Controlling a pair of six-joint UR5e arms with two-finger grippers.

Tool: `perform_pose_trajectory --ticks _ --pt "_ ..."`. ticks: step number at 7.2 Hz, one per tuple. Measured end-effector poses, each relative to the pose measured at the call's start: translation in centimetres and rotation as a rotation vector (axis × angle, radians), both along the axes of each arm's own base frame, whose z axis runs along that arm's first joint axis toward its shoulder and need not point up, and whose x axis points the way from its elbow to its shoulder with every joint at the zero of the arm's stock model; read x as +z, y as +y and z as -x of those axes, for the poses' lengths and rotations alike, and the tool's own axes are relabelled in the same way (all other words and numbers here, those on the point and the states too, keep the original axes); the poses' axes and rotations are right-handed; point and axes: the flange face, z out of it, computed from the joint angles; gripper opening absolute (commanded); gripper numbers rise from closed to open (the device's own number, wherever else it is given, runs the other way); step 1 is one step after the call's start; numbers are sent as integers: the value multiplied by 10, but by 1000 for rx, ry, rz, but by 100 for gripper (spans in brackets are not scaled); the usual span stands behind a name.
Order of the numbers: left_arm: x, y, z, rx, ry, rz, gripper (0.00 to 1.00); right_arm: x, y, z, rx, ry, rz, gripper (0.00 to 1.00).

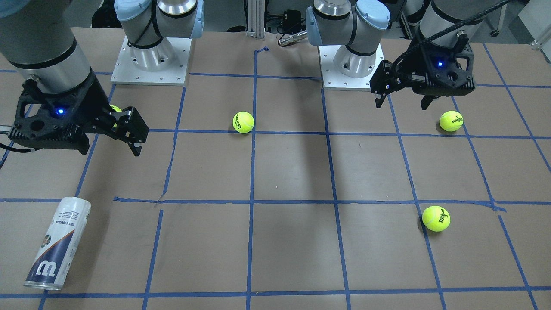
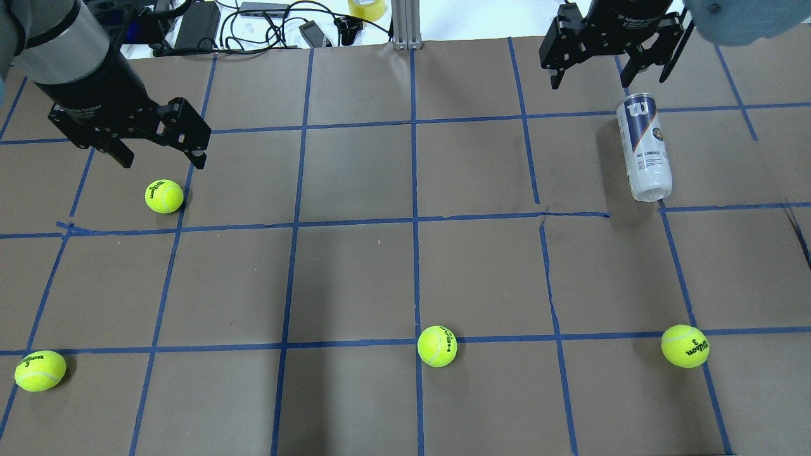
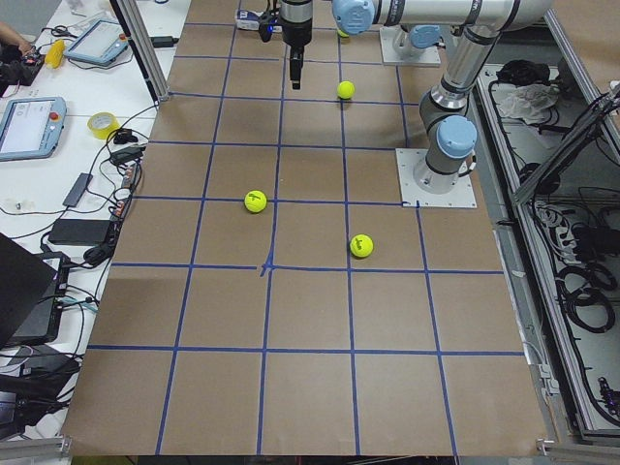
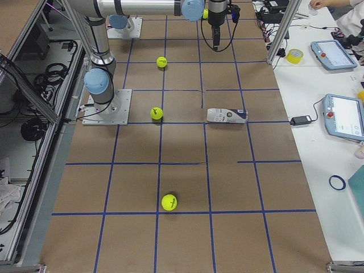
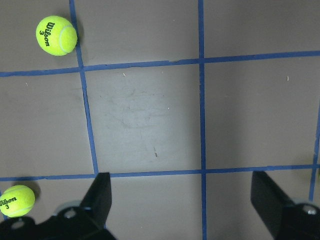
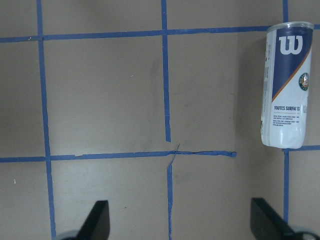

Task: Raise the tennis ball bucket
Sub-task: 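Move the right gripper down toward the upright white Wilson ball can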

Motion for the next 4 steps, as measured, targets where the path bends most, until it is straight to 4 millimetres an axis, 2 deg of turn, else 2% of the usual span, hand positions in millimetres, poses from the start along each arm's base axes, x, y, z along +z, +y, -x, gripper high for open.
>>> perform_pose_trajectory --ticks 2,3,4 --pt "1 0 0 0 1 2 100 -2 -5 5 -7 -6 6 100" --pt "0 0 0 0 1 2 100 -6 -19 23 -40 -9 10 100" --pt "0 0 0 0 1 1 100 -23 -48 65 -103 -12 7 99"
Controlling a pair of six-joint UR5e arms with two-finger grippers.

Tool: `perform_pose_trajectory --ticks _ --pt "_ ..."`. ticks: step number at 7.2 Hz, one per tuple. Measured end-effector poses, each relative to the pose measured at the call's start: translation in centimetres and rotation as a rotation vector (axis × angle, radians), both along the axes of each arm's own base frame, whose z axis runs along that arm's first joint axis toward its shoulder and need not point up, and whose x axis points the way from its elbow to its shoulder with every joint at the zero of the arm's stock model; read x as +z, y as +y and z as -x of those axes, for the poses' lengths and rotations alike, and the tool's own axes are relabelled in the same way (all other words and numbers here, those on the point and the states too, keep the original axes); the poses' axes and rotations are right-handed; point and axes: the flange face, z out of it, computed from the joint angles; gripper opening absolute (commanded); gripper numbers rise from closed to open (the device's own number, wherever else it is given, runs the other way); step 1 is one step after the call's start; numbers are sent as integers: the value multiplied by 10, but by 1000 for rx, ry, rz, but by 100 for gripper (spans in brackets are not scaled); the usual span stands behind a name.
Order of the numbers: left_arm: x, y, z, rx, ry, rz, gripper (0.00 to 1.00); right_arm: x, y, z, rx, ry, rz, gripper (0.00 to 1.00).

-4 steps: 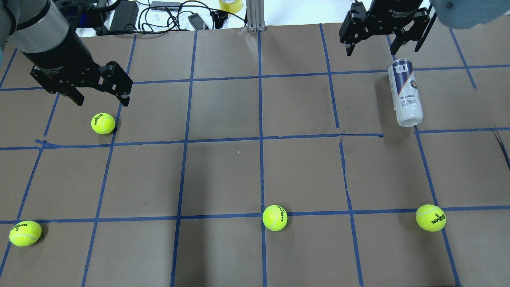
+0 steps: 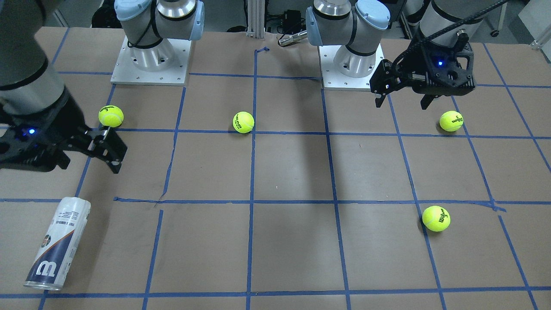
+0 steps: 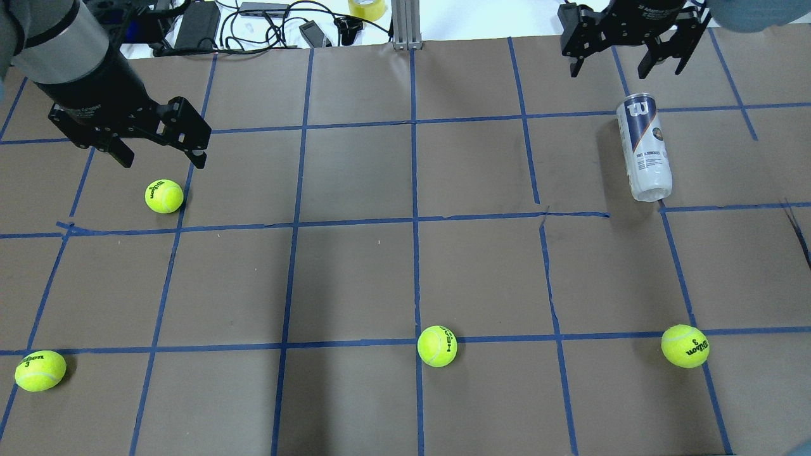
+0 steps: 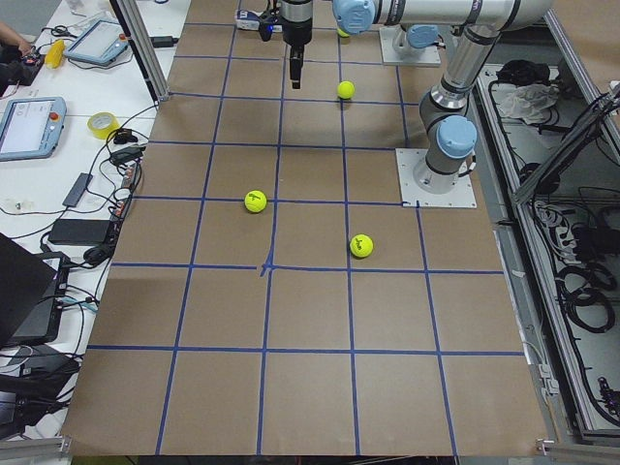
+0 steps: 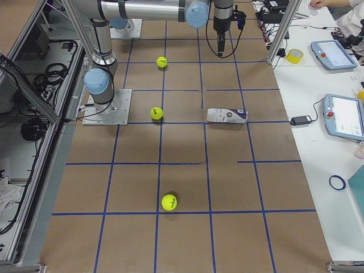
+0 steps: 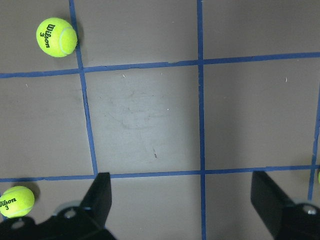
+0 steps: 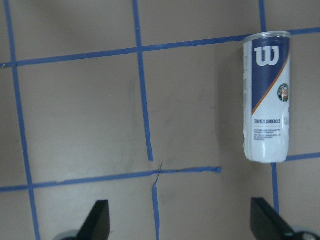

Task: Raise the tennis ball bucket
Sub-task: 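Move the right gripper down toward the upright white Wilson ball can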

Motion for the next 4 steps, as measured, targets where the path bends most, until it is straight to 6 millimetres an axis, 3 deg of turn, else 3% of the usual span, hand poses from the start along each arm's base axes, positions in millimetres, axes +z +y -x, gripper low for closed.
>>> perform_pose_trajectory --ticks 2,3,4 --pt "0 0 0 0 -1 0 100 -59 -82 90 -105 -3 -17 100" --pt "0 0 0 0 -2 0 100 -97 -120 119 -122 2 -20 100" --pt "0 0 0 0 -3 0 100 -136 -147 134 -113 11 -14 100"
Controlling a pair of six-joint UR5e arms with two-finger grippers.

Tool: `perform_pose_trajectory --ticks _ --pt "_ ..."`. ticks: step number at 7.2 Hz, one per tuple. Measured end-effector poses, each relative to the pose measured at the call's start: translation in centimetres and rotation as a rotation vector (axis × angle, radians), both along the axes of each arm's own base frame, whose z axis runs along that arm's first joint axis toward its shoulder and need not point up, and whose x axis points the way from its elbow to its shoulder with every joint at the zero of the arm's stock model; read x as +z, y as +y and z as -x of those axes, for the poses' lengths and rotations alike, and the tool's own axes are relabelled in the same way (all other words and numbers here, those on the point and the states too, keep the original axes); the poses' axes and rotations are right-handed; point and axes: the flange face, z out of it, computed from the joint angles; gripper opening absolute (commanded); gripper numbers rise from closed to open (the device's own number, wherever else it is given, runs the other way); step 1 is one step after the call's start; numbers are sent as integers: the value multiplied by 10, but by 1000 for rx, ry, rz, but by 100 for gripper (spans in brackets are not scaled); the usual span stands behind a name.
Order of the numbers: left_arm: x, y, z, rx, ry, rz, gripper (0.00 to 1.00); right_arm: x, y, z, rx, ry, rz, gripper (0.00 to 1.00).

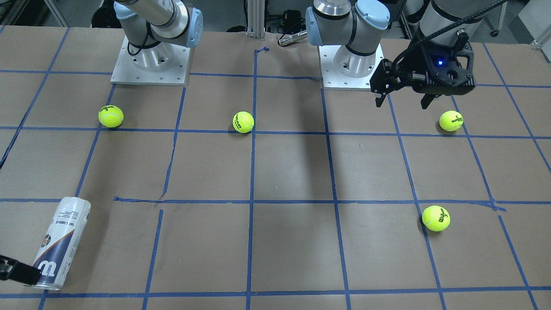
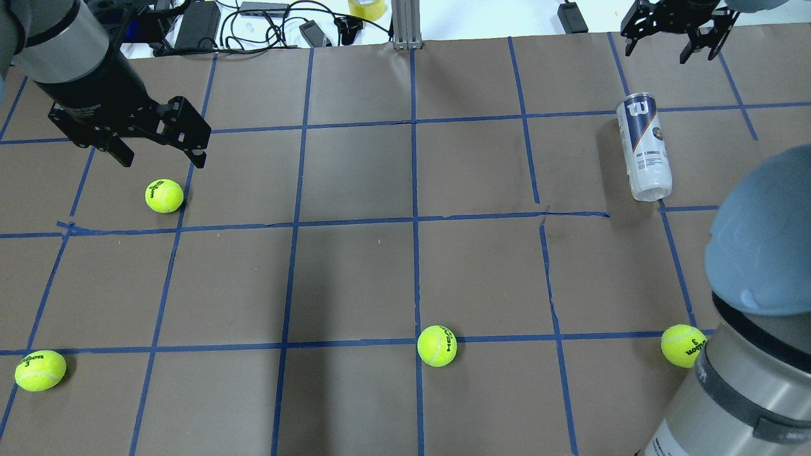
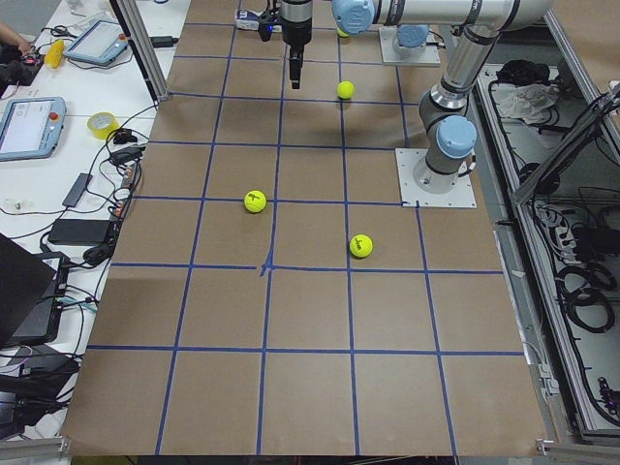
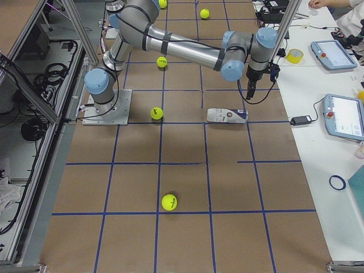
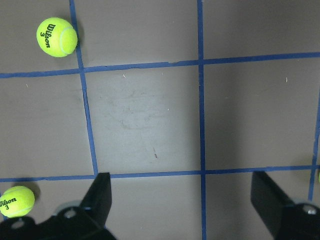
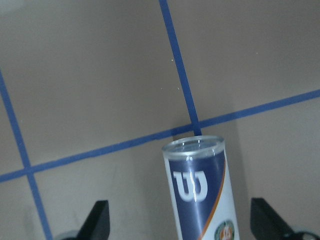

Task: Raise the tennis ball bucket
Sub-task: 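Move the right gripper down toward the upright white Wilson ball can, then close the right gripper on the can's top and lift it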

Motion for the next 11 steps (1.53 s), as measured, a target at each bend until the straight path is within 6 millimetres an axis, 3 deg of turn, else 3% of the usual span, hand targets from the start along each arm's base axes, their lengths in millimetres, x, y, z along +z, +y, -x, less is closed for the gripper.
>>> perform_pose_trajectory --ticks 1,3,7,8,9,11 --pt "0 0 0 0 0 -1 100 -35 -15 9 18 5 -4 100" --pt "-1 0 0 0 -2 -2 100 -80 -24 23 36 -1 -36 100" --pt "-2 -1 0 0 -1 -4 100 -129 -15 26 66 -19 -89 99" --pt "-2 -1 0 1 3 -4 100 -137 -13 25 75 -14 -78 78" --pt "-2 -1 0 1 5 -4 100 -143 -11 25 81 -10 -68 64" --pt "-3 -1 0 1 4 -6 100 -140 -8 23 88 -10 -60 46"
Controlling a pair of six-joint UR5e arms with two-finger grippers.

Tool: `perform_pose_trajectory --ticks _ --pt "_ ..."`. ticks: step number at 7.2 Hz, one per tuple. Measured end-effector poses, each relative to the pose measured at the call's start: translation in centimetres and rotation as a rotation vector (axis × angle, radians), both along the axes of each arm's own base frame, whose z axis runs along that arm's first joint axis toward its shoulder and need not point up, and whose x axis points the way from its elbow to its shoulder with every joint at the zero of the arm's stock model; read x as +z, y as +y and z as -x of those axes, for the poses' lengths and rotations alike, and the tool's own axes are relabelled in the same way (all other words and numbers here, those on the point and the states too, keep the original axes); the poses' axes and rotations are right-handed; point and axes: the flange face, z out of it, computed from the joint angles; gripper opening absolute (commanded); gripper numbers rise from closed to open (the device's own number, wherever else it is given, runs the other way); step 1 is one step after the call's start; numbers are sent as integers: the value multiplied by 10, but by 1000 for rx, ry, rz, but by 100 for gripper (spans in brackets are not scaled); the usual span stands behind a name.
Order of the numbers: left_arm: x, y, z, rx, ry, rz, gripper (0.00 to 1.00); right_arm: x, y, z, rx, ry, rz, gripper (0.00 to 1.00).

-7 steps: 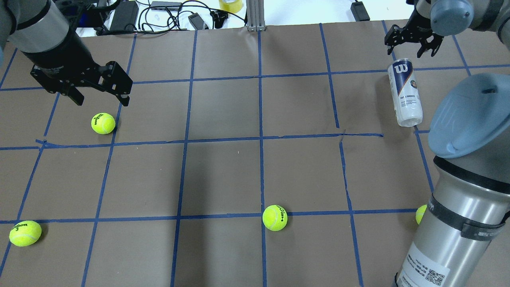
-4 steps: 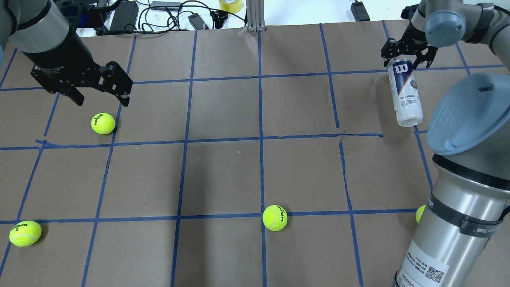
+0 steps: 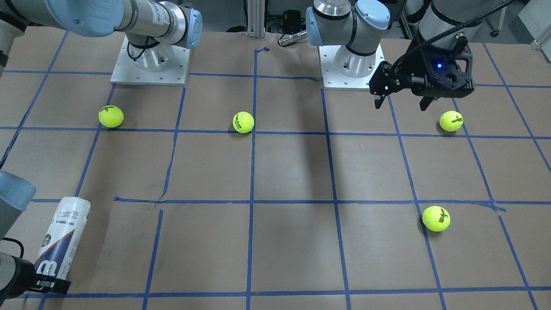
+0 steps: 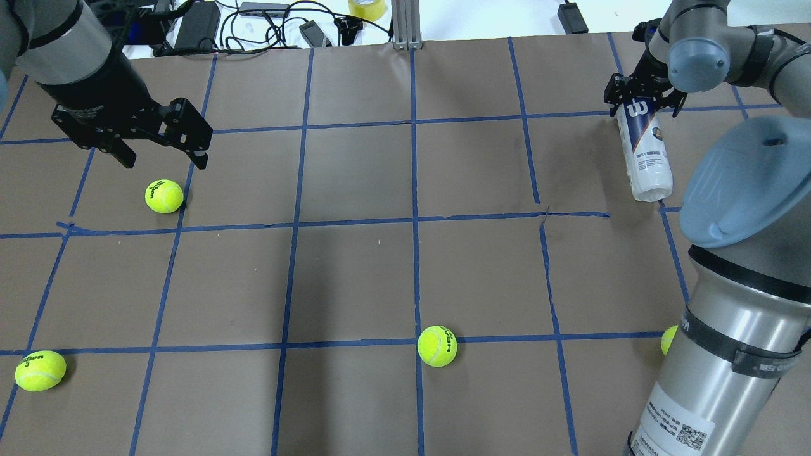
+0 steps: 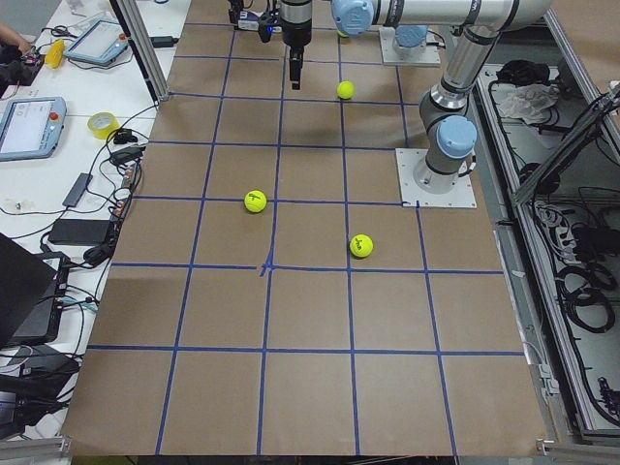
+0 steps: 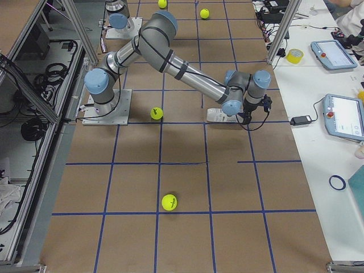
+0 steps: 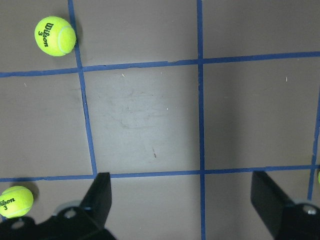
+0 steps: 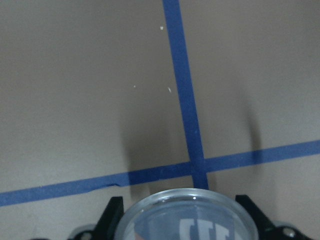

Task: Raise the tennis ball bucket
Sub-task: 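Close the right gripper on the can's top and lift it, then carry the can toward the table center and lay it on its side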

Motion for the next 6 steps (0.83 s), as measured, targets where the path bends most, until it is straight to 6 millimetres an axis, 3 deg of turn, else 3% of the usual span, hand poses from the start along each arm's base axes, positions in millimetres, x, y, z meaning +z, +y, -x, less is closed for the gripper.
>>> perform_pose_trajectory --ticks 2,3,4,5,6 --pt "1 1 0 -2 -1 2 100 32 5 -12 31 -9 4 44" --pt "1 0 0 -1 1 2 100 59 10 -32 86 -9 9 40" --pt "0 -1 0 0 2 2 100 89 14 -75 189 -2 31 39" --pt "0 -1 0 1 4 3 100 109 19 -137 316 4 51 31" --pt "0 -2 0 2 4 5 100 120 29 -210 449 8 68 31"
